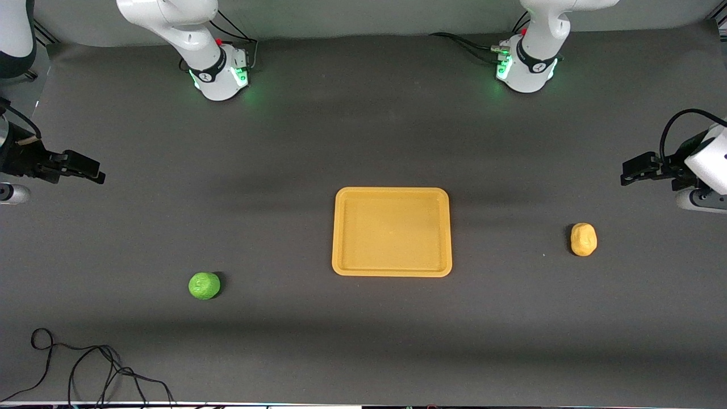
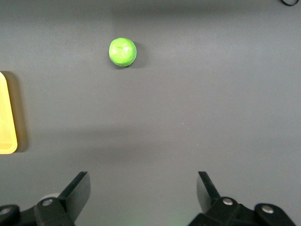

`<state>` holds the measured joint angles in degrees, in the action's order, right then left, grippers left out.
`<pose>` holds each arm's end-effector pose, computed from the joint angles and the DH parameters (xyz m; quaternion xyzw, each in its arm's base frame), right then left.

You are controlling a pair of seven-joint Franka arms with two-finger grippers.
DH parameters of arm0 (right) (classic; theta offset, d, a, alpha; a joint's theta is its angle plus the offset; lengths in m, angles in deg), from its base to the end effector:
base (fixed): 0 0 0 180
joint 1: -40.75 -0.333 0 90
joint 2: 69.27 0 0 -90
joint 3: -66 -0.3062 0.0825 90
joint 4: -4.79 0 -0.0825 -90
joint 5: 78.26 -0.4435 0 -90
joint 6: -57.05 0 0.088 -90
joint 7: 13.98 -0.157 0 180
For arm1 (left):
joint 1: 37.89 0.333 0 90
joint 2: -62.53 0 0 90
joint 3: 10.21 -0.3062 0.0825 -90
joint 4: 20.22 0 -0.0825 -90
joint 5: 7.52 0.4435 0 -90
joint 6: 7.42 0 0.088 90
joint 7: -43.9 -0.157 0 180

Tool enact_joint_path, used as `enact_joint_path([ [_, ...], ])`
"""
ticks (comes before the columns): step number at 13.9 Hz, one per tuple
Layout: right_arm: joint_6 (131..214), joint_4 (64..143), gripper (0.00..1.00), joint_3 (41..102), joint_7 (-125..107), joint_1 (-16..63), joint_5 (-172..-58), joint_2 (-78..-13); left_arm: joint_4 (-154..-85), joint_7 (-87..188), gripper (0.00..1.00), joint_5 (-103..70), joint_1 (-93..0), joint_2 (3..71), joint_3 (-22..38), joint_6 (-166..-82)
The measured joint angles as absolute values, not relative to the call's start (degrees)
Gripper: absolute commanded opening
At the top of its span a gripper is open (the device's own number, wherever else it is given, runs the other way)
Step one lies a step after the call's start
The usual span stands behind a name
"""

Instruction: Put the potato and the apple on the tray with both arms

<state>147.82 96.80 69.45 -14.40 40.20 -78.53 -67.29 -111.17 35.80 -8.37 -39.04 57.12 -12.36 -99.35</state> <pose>0.6195 -0.0302 0.5260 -0.9992 0.0291 0.0280 0.0019 0.6365 0.0081 0.4996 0.9974 -0.0614 -0.0380 0.0087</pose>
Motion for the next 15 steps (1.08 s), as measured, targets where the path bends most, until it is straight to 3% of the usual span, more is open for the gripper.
enact_joint_path([
  [7,147.82,96.80,1.00,69.45,-14.40,40.23,-78.51,-67.29,-111.17,35.80,1.00,-8.37,-39.03,57.12,-12.36,-99.35],
  [10,147.82,96.80,1.00,69.45,-14.39,40.23,-78.50,-67.29,-111.53,35.80,0.95,-8.36,-38.72,56.88,-12.52,-99.46],
  [15,147.82,96.52,1.00,69.46,-14.38,40.34,-78.50,-67.25,-116.61,35.80,0.99,-8.35,-38.54,54.10,-12.79,-106.69],
])
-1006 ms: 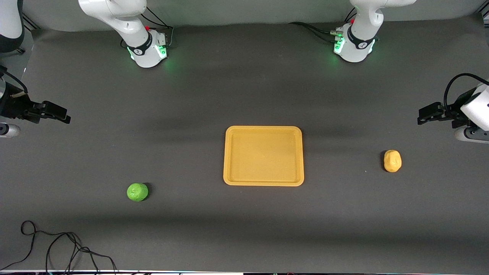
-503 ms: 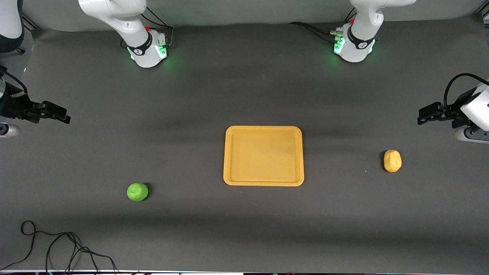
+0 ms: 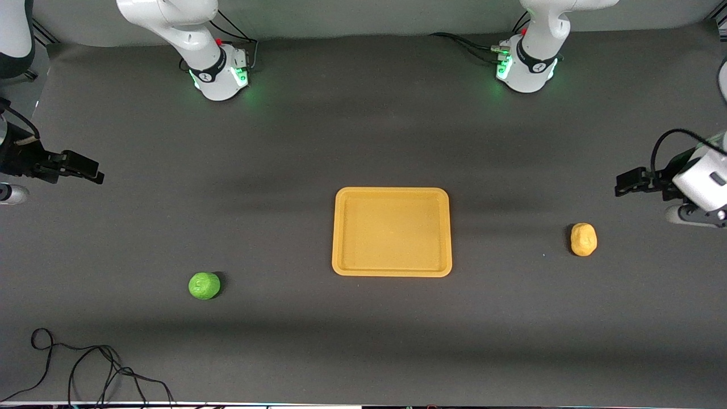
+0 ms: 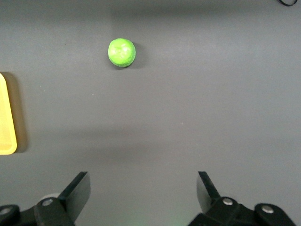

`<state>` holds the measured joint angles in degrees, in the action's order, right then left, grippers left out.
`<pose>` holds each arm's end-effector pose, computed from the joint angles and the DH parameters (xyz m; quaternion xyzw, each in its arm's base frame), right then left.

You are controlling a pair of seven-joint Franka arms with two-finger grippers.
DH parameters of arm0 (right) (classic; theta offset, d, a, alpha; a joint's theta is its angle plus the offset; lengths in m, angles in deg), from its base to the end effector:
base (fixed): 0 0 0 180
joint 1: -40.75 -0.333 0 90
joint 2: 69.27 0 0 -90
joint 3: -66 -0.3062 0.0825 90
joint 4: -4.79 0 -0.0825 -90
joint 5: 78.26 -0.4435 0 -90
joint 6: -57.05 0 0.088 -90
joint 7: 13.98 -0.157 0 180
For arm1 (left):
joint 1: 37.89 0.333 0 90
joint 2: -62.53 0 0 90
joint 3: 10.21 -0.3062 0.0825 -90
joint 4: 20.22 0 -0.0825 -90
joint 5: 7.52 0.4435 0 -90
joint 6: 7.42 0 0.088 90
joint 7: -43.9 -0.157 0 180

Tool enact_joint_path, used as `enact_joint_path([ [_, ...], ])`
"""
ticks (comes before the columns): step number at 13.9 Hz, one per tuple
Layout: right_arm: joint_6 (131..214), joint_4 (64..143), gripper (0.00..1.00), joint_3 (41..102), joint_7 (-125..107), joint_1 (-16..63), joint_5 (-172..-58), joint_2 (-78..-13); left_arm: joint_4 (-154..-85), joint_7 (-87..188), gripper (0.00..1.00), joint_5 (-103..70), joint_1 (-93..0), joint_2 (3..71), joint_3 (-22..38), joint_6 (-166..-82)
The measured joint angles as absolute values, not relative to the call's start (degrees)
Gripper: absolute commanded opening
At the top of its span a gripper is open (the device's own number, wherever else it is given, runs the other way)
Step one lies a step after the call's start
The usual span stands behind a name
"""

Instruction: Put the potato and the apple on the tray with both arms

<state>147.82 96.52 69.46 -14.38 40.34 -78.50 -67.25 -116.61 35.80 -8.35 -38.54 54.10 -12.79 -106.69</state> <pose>0.6201 -0.0319 0.5281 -0.9992 0.0302 0.0259 0.0016 0.6485 0.0189 0.4254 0.9975 -0.0523 -0.0478 0.0080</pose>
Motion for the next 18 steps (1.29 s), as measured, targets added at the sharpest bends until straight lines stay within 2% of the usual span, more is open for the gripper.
enact_joint_path([
  [3,147.82,96.09,1.00,69.43,-14.34,40.33,-78.50,-66.99,-125.59,33.78,0.99,-8.29,-36.45,51.23,-12.98,-121.64],
  [5,147.82,96.08,1.00,69.40,-14.27,40.33,-78.50,-66.87,-129.41,30.58,0.93,-8.31,-34.16,48.80,-13.07,-126.75],
  [9,147.82,96.07,1.00,69.38,-14.23,40.33,-78.50,-66.77,-130.29,28.79,0.85,-8.31,-32.30,43.58,-13.08,-129.62],
  [18,147.82,96.06,1.00,69.41,-14.23,40.34,-78.50,-66.75,-130.95,15.93,0.85,-16.72,-29.75,35.47,-13.02,-137.61],
])
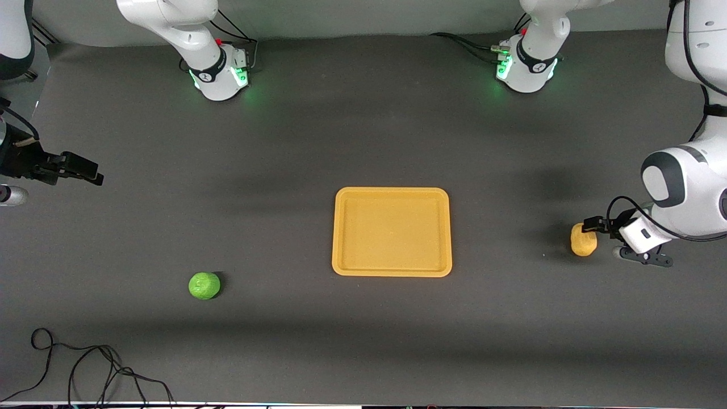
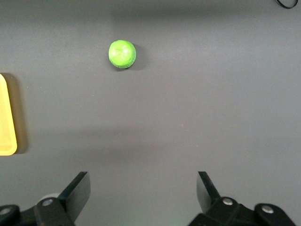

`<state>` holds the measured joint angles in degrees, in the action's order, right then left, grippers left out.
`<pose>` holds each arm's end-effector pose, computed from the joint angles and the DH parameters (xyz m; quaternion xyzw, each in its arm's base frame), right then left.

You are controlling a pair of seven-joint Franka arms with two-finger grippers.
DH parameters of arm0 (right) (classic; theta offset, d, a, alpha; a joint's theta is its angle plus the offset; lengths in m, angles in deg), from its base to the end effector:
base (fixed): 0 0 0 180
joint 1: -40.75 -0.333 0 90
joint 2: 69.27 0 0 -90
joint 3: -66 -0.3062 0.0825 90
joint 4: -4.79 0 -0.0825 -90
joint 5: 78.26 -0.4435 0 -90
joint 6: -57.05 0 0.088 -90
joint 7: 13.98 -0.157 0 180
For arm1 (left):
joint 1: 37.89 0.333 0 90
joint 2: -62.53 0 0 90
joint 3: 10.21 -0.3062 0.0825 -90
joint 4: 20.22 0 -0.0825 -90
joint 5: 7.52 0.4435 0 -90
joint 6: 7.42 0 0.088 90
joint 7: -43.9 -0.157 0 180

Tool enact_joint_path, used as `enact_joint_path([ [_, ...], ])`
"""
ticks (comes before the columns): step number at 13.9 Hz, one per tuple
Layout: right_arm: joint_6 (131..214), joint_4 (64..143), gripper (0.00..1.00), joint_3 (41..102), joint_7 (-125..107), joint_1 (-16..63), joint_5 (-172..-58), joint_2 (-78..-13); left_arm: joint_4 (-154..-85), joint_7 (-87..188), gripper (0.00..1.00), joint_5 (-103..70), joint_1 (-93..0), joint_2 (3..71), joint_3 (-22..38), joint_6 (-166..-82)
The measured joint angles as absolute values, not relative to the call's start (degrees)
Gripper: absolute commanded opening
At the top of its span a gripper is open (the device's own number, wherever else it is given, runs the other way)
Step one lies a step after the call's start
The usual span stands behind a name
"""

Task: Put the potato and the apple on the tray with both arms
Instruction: 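Lower the left gripper onto the yellow potato and close it, then carry the potato to the tray while the right gripper reaches the apple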

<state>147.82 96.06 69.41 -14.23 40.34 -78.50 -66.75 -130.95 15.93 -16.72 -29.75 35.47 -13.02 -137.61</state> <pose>0.6227 -0.0314 0.5269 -0.9992 0.0284 0.0263 0.0014 0.6290 0.1126 0.1285 0.9923 -0.0941 -0.0461 0.0656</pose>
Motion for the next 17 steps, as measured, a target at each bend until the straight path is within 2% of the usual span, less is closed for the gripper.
enact_joint_path([
  [2,147.82,96.05,1.00,69.41,-14.23,40.34,-78.50,-66.74,-131.16,15.81,0.83,-17.01,-29.87,33.54,-12.60,-140.69],
  [4,147.82,96.05,1.00,69.42,-14.23,40.35,-78.50,-66.74,-131.30,15.81,0.51,-17.14,-30.02,31.99,-12.31,-142.27],
  [8,147.82,96.05,1.00,69.41,-14.23,40.35,-78.50,-66.74,-131.14,16.02,0.16,-17.31,-30.68,31.61,-12.11,-142.42],
  [9,147.82,96.05,1.00,69.42,-14.23,40.35,-78.50,-66.74,-130.90,16.25,0.12,-17.39,-30.85,32.02,-12.05,-142.08],
  [13,147.82,96.06,1.00,69.41,-14.23,40.34,-78.50,-66.72,-126.66,25.74,0.12,-17.69,-33.91,35.50,-11.75,-134.78],
  [17,148.50,95.84,1.00,68.89,-14.23,40.03,-78.52,-66.58,-122.38,44.97,0.10,-17.75,-44.36,38.14,-11.26,-131.37],
])
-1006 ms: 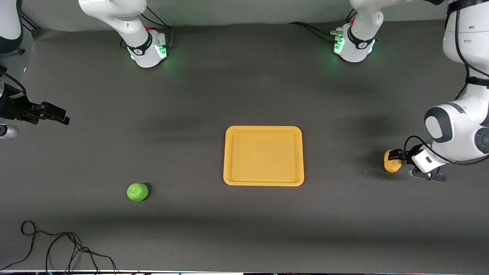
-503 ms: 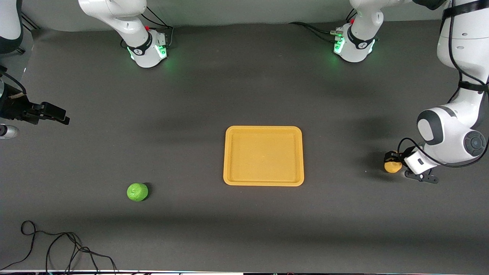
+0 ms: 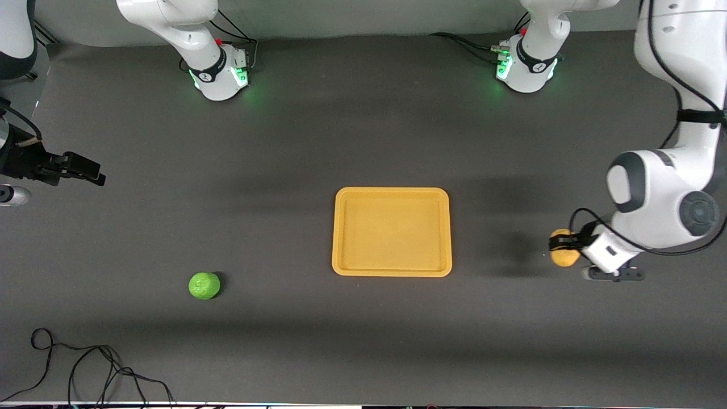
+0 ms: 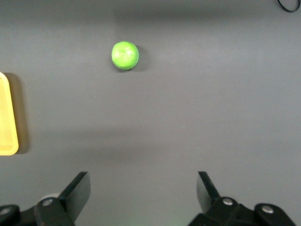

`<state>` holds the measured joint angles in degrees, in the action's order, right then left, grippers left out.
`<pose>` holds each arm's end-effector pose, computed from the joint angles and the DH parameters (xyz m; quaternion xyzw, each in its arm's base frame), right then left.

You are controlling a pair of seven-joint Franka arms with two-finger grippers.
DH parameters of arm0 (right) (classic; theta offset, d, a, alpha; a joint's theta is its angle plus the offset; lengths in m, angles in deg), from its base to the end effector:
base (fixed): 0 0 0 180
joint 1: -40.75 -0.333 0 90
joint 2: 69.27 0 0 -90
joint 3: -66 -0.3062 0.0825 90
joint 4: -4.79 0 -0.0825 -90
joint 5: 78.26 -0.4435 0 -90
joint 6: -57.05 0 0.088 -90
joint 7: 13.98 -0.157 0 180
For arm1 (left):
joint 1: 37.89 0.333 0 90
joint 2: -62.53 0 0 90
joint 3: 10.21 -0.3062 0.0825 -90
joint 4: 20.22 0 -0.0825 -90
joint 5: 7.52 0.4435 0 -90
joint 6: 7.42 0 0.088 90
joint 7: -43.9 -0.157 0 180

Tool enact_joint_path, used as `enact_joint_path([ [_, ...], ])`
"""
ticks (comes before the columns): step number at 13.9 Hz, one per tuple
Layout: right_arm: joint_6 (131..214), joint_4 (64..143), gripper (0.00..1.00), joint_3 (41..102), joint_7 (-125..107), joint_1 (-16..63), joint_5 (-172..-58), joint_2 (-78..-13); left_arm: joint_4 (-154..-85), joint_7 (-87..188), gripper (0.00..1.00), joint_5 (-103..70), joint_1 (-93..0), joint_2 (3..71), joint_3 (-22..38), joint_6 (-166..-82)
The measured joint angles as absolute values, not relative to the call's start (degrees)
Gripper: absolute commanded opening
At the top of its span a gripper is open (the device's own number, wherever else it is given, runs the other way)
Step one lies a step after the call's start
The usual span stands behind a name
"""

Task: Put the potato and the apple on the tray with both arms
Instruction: 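Carry the potato to the tray while the right gripper reaches the apple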

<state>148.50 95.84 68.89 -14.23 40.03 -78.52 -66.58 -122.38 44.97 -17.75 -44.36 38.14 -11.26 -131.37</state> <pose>0.6260 -0.0225 0.5280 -0.9996 0.0212 0.0199 0.0014 0.6841 -0.0796 0.2201 0.9973 0.0129 -0.0263 0.0676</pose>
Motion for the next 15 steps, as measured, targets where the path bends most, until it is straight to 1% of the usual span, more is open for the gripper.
enact_joint_path([
  [1,149.29,95.40,1.00,68.71,-14.23,39.97,-78.52,-66.20,-121.68,49.34,0.07,-17.76,-47.62,38.07,-11.19,-131.43],
  [3,150.54,93.50,1.00,68.51,-14.12,39.36,-78.55,-64.29,-120.11,55.94,0.07,-17.76,-53.77,37.35,-11.15,-131.63],
  [6,151.17,88.29,1.00,68.40,-14.11,37.30,-78.58,-59.89,-118.10,60.61,0.07,-17.76,-59.39,35.15,-11.19,-131.70],
  [9,151.53,84.00,1.00,67.82,-14.11,36.44,-78.78,-55.29,-117.20,63.86,0.07,-17.73,-64.10,31.25,-11.23,-132.89],
  [11,153.67,83.61,1.00,67.73,-14.11,36.23,-78.86,-52.57,-117.06,65.01,0.08,-17.73,-65.94,28.57,-11.27,-134.90],
  [13,157.30,83.98,1.00,67.72,-14.11,36.09,-78.93,-48.62,-116.88,65.69,0.08,-17.73,-66.60,27.29,-11.33,-136.35],
  [15,163.90,86.43,1.00,67.72,-14.11,36.00,-79.42,-44.20,-116.82,66.76,0.08,-17.73,-67.63,26.73,-11.33,-136.58],
])
